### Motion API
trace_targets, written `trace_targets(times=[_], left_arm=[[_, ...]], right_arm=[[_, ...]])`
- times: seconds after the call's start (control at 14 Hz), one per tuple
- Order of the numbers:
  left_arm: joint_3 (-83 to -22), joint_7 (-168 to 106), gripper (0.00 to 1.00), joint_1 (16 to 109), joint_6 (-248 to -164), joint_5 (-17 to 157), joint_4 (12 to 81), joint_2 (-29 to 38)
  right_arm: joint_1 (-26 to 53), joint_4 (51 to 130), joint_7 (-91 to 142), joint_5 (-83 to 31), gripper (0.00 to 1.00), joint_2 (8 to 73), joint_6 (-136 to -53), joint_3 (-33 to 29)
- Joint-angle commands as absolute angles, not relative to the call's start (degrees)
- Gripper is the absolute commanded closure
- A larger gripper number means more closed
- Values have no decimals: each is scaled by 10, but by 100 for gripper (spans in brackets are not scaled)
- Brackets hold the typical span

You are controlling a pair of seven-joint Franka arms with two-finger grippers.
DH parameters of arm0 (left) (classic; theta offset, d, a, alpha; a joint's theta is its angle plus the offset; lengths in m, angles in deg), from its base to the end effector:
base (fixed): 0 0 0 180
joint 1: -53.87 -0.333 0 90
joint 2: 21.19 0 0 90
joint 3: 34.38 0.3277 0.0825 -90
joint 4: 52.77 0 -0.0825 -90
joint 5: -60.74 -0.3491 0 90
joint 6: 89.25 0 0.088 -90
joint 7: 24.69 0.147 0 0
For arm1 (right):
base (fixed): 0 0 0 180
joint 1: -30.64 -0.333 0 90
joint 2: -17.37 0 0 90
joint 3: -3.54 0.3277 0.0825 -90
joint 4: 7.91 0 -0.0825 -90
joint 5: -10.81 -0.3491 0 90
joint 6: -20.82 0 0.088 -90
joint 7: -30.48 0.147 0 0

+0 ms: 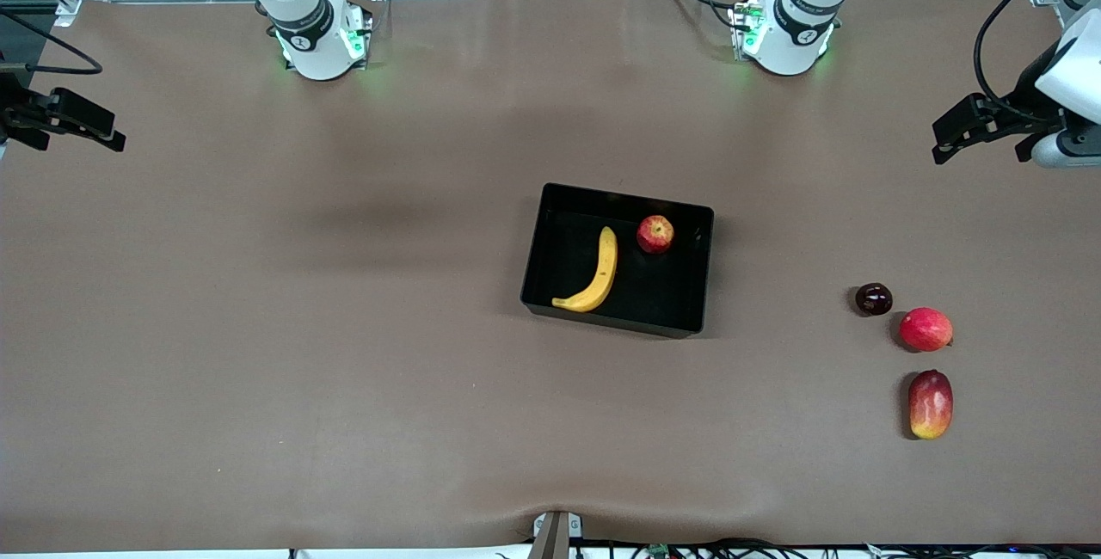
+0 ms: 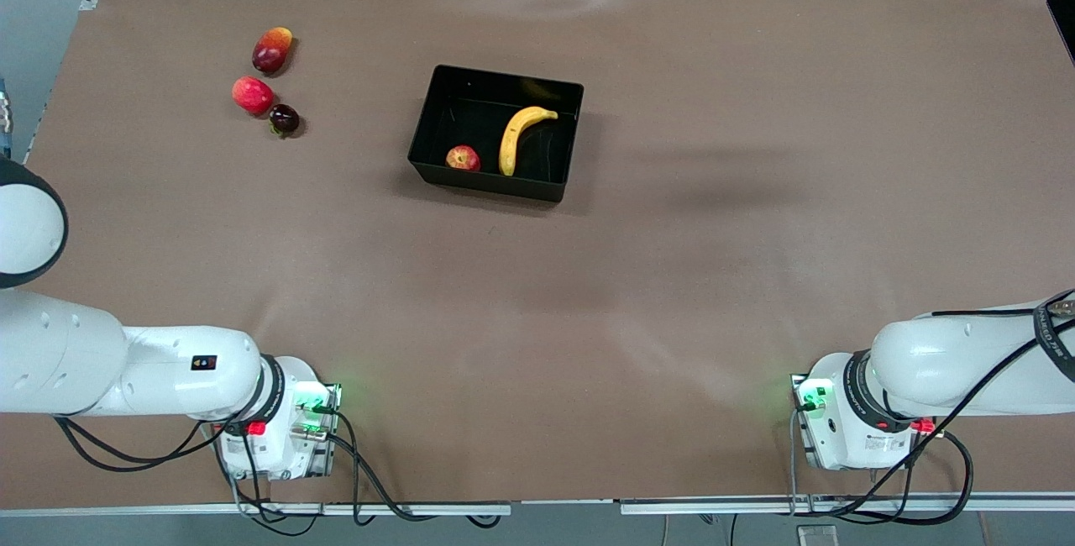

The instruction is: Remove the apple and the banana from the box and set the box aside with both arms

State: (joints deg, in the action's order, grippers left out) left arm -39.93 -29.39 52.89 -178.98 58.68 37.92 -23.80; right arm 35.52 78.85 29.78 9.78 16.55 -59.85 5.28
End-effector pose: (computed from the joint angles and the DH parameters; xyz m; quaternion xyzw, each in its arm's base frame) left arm 0.5046 -0.0362 0.6139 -0.9997 -0.0015 -0.0159 0.0190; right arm 0.4937 -0.0241 0.6144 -0.9987 0.0202 0.0457 0.0102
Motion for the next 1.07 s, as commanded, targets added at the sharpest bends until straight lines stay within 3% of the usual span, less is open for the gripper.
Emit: trace_targets(times=[0.0,1.0], left_arm=[[-402,-298,0,526,-1779,578,371,-235],[-402,-292,0,524,-1778,577,360,-229]], right_arm=[[357,788,306,100,0,166,-595,56],[360,787,307,98,0,170,-596,56]])
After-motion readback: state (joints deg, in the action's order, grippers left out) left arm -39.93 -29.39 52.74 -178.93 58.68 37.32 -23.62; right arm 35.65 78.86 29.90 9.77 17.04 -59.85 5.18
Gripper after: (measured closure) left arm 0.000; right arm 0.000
